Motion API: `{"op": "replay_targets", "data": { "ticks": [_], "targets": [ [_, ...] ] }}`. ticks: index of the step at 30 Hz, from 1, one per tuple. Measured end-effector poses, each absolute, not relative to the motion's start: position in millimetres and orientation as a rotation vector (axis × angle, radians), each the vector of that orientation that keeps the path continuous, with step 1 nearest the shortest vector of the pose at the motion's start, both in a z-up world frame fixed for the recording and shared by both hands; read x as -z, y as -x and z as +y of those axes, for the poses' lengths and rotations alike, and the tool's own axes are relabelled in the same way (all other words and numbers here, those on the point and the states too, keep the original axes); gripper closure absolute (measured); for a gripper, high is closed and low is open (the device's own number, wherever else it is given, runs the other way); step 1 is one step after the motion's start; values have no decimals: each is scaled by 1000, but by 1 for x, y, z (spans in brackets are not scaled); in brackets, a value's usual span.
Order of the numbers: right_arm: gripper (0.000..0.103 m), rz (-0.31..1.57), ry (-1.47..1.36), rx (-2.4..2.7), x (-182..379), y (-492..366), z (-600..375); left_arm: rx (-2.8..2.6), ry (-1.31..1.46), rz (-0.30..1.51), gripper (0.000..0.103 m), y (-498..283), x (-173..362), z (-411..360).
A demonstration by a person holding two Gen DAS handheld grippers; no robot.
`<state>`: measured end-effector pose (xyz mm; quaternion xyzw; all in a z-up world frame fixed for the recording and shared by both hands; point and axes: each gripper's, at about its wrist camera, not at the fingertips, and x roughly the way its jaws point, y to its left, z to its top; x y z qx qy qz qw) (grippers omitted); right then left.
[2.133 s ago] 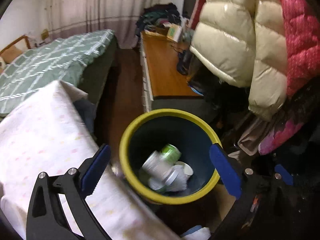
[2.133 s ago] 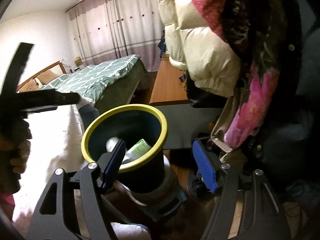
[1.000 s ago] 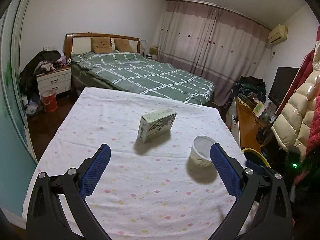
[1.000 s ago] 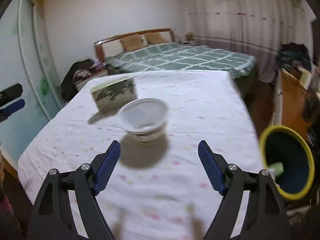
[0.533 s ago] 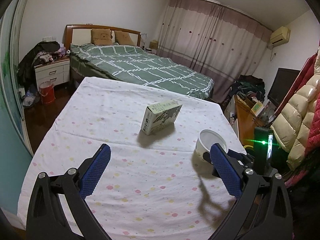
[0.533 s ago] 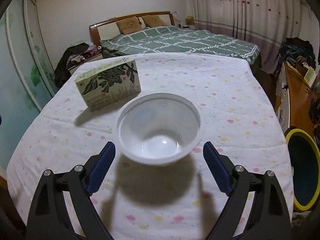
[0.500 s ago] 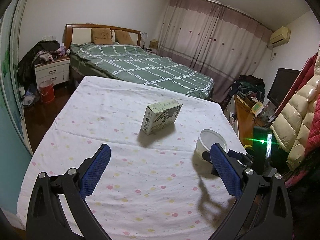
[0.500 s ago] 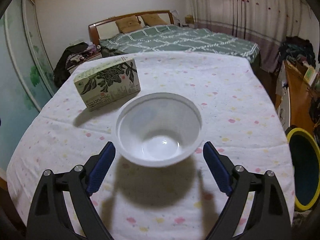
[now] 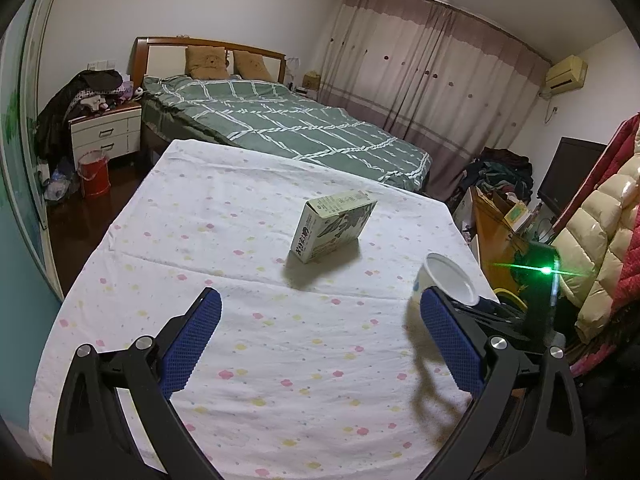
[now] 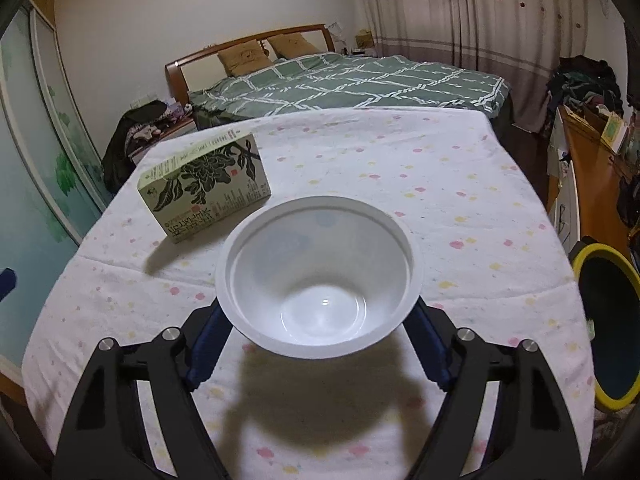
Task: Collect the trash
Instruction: 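Carry the white bowl over the bin and open the right gripper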
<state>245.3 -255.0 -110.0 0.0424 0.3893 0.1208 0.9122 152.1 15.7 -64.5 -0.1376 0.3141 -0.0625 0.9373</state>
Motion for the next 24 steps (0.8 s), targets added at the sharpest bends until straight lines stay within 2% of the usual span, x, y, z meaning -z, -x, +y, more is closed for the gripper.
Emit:
{"op": "replay_targets", "data": {
  "ticks": [11,24],
  "targets": [
    [27,720,-149,-49,84,-216,-353,153,257,670,5,-162,71,-2],
    [27,758,-233,287,113,-215,-490,196,193,693,5,-174,70,-41]
  ]
}}
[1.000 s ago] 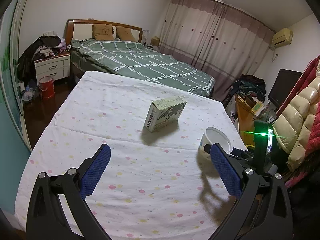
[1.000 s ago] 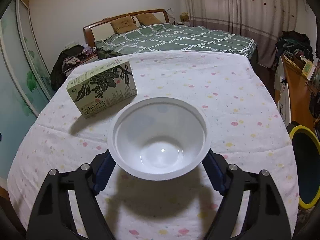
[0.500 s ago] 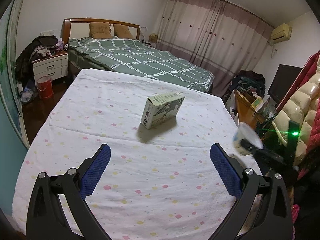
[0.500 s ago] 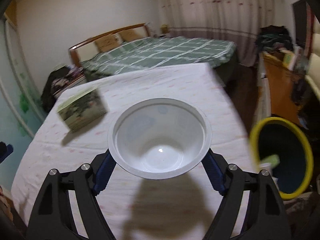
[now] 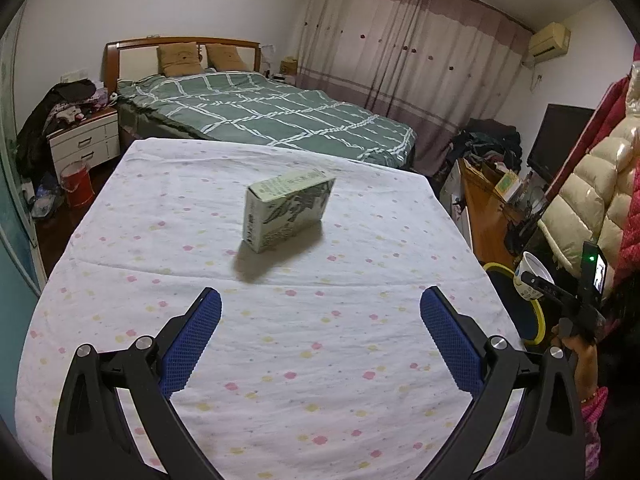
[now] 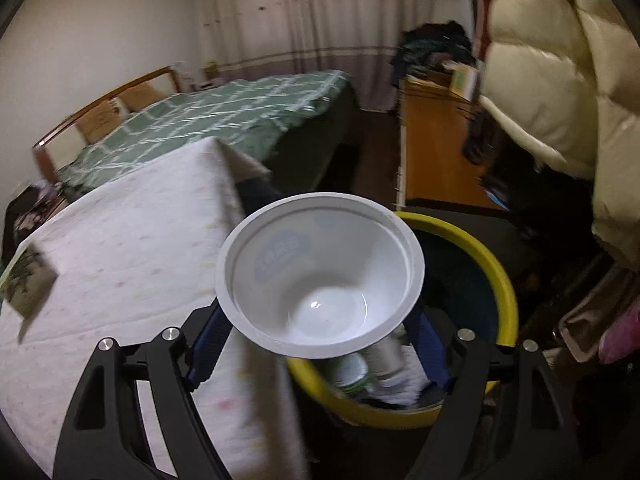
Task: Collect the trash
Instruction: 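Carry the white bowl over the bin and open the right gripper, then reach the left gripper to the green-printed paper box and grasp it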
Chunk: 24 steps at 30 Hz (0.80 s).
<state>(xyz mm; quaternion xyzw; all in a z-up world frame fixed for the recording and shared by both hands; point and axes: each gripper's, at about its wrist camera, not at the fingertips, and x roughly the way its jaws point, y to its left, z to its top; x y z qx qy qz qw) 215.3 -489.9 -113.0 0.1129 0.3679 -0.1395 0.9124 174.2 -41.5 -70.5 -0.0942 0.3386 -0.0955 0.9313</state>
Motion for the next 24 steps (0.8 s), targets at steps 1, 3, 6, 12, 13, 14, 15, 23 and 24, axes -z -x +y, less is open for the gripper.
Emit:
{"op": "replay_targets", "data": {
  "ticks": [1,3,6,12,13,14,15,23,24],
  "targets": [
    [27,769,-240,307,118,-217,-498,199,188,695,5,-175,71,-44],
    [26,771,-263,316,123,-215,-512,205,181,701,5,-178,71,-49],
    [23,764,-272,333,126,-213,-519,208,173,708,5,-180,72,-53],
    [22,725,-285,326,117,-210,-514,208,159,718,5,-187,76,-55],
    [22,715,-283,310,113,-208,-509,208,157,721,5,-190,77,-54],
    [22,700,-281,292,109,-207,-503,207,154,724,5,-193,78,-53],
    [22,684,-279,273,105,-206,-497,206,147,726,5,-197,79,-52],
    [21,588,-258,120,88,-192,-434,235,101,765,5,-241,91,-40],
    [19,579,-254,110,87,-191,-428,243,102,770,5,-246,93,-38]
  ]
}}
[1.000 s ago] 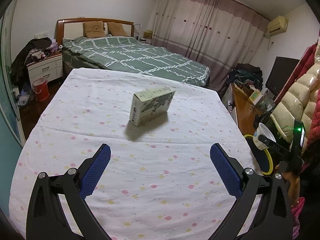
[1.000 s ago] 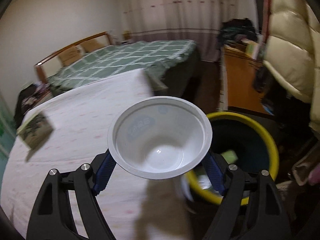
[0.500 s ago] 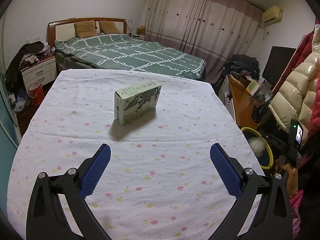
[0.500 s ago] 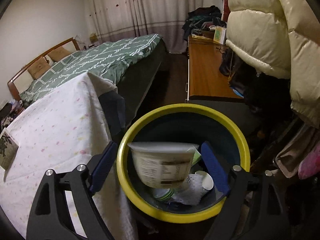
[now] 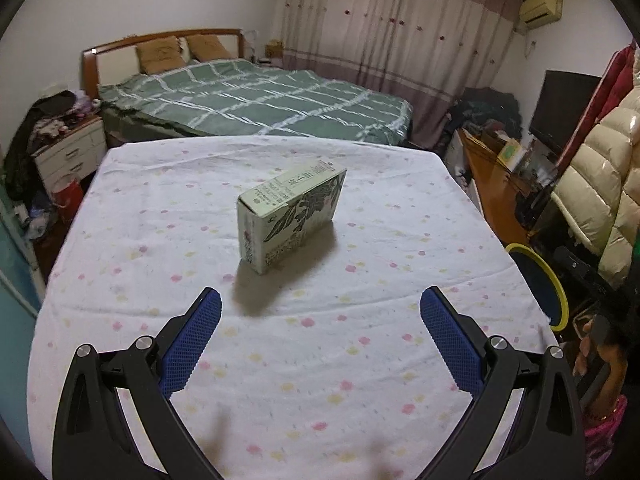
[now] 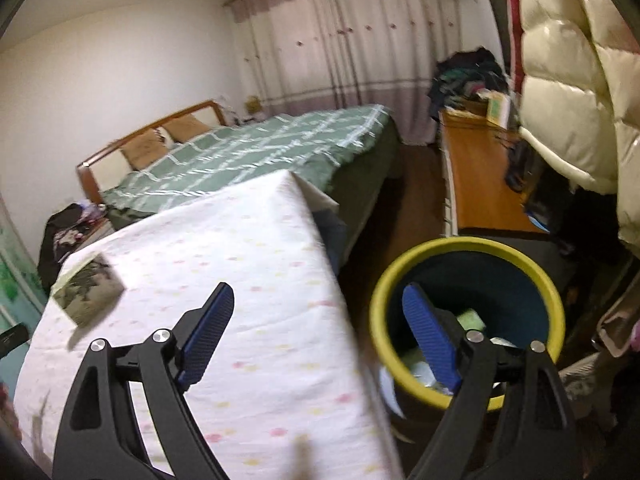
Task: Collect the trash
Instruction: 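Reach the left gripper to the green-printed paper box and grasp it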
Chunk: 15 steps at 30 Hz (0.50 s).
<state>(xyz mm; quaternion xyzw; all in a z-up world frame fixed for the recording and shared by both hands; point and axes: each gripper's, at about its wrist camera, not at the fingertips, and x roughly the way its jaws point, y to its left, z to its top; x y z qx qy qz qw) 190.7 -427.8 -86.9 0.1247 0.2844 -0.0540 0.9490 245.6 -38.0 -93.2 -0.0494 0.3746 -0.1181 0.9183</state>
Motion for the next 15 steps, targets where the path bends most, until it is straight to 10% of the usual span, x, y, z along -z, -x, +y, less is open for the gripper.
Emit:
{"op": "replay_targets", "data": {
  "ticks": [15],
  "targets": [
    [19,593,-216,57,95,-197,-399,280,40,847,8,-343,127,-28]
  ]
}}
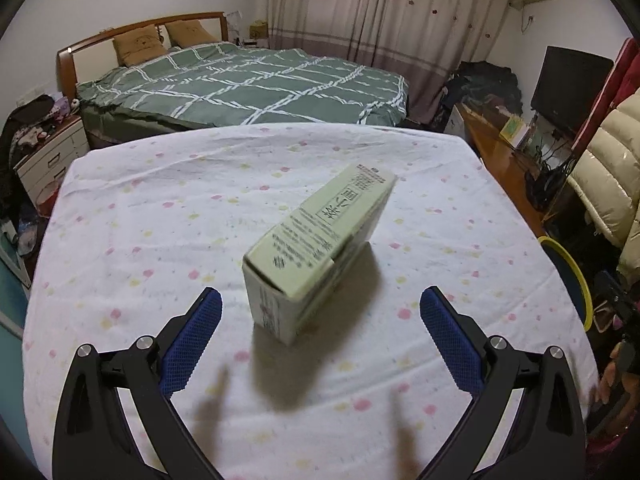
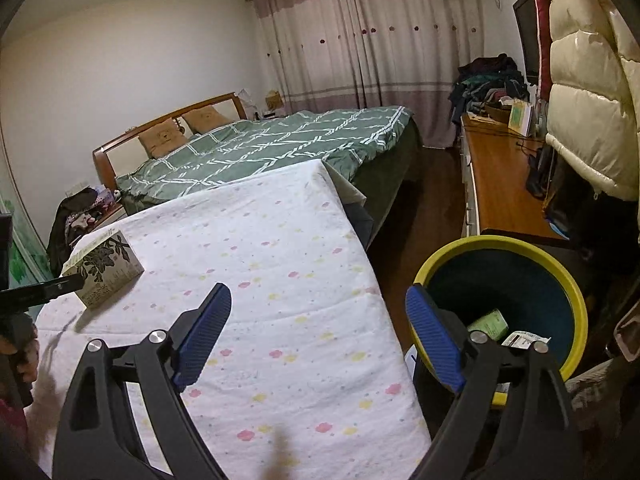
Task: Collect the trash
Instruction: 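Reach the left gripper to the green-printed paper box and grasp it, then carry the paper box over the bin and open the left gripper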
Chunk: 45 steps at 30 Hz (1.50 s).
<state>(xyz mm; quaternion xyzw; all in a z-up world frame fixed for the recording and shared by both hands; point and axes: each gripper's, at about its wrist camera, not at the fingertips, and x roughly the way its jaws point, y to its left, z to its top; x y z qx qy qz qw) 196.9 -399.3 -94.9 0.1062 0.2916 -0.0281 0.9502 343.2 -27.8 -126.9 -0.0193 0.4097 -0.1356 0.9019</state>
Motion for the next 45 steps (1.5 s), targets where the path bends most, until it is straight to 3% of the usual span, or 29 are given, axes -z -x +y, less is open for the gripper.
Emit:
{"op": "replay_targets", "data": {
  "ticks": [11,19,34,45],
  "targets": [
    [19,618,-208,37,98,-201,-397,323,23,849,52,-370,140,-36],
    [20,598,-213,32,96,-196,-397,340,19,847,71,-368,138,-46],
    [26,540,-232,91,81,-154,-426,418,-75,770,73,-322,89,-117],
    [26,491,-222,280,62,-92,-491,704,-162,804,73,-292,69,-275]
  ]
}}
